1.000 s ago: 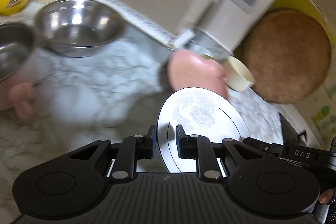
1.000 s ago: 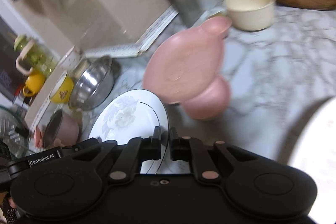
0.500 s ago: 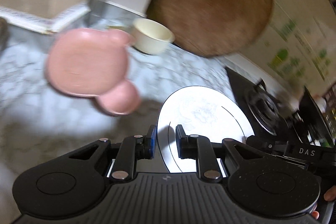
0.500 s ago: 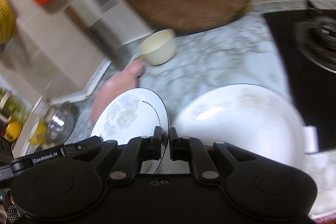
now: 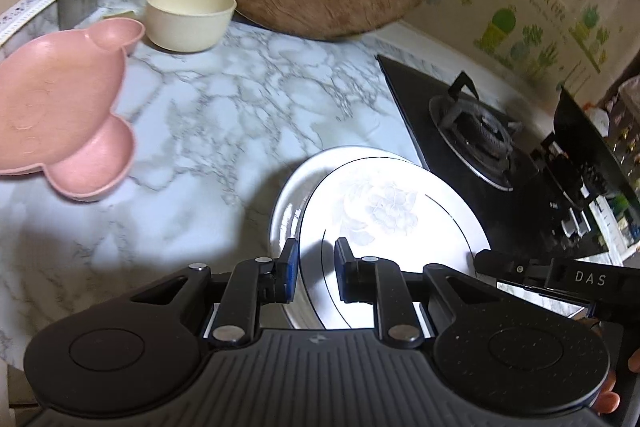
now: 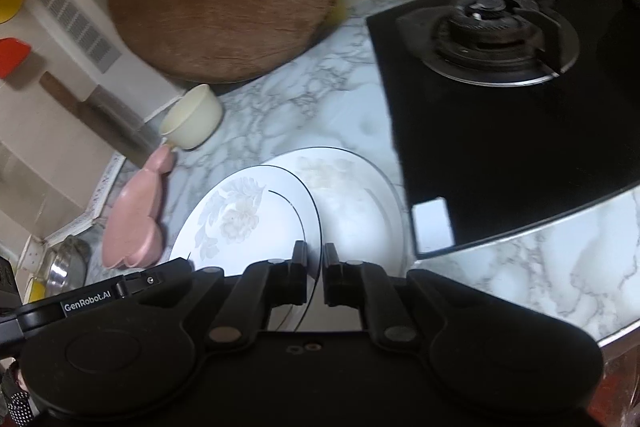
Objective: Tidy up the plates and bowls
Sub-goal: 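Carry the small white plate and lower it onto the large white plate, then open both tools and release the small plate on the stack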
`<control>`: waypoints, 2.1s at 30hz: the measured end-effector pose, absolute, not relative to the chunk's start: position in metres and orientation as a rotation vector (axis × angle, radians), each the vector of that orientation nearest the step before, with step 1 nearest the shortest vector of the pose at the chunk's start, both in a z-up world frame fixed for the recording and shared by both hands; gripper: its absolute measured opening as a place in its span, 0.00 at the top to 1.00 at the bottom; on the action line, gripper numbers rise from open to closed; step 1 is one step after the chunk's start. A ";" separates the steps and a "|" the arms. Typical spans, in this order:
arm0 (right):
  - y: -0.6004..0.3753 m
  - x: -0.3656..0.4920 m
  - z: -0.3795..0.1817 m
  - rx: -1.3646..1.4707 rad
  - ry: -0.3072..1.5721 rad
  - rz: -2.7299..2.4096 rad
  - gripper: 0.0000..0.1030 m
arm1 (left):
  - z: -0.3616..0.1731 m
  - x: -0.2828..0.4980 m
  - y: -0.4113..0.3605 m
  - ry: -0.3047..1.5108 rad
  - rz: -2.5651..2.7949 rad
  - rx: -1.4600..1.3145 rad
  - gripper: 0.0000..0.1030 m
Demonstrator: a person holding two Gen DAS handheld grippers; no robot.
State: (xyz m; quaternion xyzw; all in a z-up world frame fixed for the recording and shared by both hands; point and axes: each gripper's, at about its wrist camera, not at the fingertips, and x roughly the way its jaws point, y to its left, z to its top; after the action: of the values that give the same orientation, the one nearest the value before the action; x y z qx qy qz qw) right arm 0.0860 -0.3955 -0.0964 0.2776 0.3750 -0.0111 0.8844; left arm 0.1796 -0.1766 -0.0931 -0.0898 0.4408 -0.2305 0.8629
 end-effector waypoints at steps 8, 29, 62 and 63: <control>-0.405 0.090 -0.108 0.570 0.805 -0.047 0.92 | -0.106 0.186 -0.190 0.956 -0.490 -0.143 0.82; -0.409 0.100 -0.115 0.561 0.821 -0.028 0.92 | -0.101 0.192 -0.188 0.945 -0.491 -0.118 0.83; -0.320 0.073 -0.044 0.231 0.670 -0.051 0.45 | -0.040 0.130 -0.138 0.757 -0.458 -0.058 0.80; -0.316 0.071 -0.042 0.224 0.665 -0.051 0.42 | -0.038 0.128 -0.135 0.753 -0.457 -0.061 0.78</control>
State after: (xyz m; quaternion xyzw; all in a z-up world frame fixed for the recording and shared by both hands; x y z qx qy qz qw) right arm 0.0710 -0.3159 -0.0420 0.1096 0.3256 -0.0252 0.9388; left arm 0.1285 -0.1346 -0.0380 -0.0296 0.3646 -0.2213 0.9040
